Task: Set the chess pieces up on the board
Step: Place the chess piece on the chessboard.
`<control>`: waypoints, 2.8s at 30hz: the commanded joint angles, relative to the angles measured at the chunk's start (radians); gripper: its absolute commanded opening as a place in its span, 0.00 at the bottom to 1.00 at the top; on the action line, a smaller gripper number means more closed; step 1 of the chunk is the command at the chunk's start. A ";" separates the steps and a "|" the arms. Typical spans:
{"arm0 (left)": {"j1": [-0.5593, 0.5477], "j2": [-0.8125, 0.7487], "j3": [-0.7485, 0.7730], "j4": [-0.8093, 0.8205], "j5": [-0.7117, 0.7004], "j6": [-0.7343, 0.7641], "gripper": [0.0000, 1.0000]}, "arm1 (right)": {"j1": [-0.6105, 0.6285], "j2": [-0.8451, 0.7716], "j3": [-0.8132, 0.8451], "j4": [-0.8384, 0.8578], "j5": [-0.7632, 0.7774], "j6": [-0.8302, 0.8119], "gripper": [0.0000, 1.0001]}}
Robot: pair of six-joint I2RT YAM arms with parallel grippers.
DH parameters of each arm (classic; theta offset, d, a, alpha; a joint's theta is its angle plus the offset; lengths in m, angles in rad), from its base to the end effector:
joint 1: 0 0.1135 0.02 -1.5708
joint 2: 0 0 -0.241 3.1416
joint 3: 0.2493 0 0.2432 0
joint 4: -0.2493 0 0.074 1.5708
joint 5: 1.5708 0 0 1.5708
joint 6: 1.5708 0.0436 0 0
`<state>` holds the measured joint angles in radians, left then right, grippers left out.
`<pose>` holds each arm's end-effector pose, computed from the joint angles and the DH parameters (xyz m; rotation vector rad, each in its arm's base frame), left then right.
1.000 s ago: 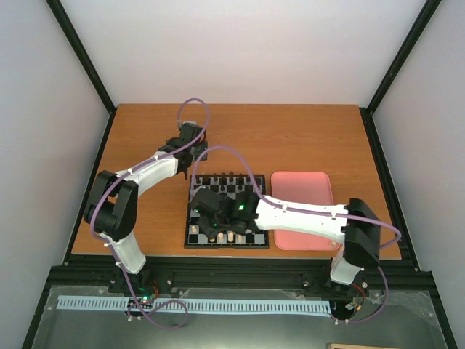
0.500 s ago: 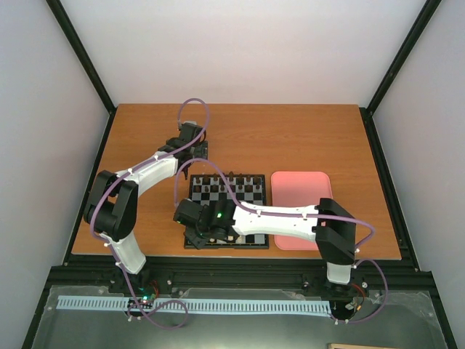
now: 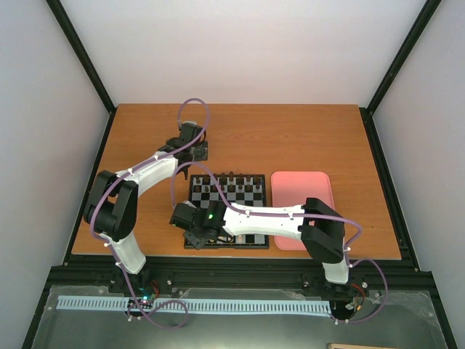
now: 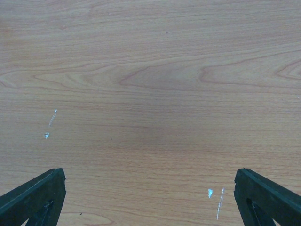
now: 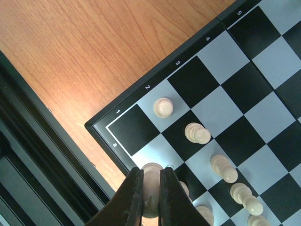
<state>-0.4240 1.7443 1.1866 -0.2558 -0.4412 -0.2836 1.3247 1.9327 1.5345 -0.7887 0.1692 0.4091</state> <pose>0.3460 -0.1358 0.1946 -0.0431 2.2929 0.1656 0.1020 0.3761 0.1943 -1.1767 2.4910 0.2569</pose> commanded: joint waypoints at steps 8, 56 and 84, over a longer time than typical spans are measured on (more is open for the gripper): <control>-0.007 -0.027 0.008 0.006 -0.011 0.007 1.00 | 0.003 0.016 -0.019 0.052 0.003 -0.004 0.03; -0.007 -0.004 0.015 0.006 -0.023 0.011 1.00 | -0.035 0.020 -0.111 0.143 -0.063 -0.002 0.07; -0.007 0.002 0.019 0.006 -0.029 0.014 1.00 | -0.037 -0.006 -0.107 0.139 -0.059 -0.030 0.23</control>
<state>-0.4240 1.7443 1.1866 -0.2558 -0.4538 -0.2836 1.2945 1.9541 1.4311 -0.6559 0.0971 0.4023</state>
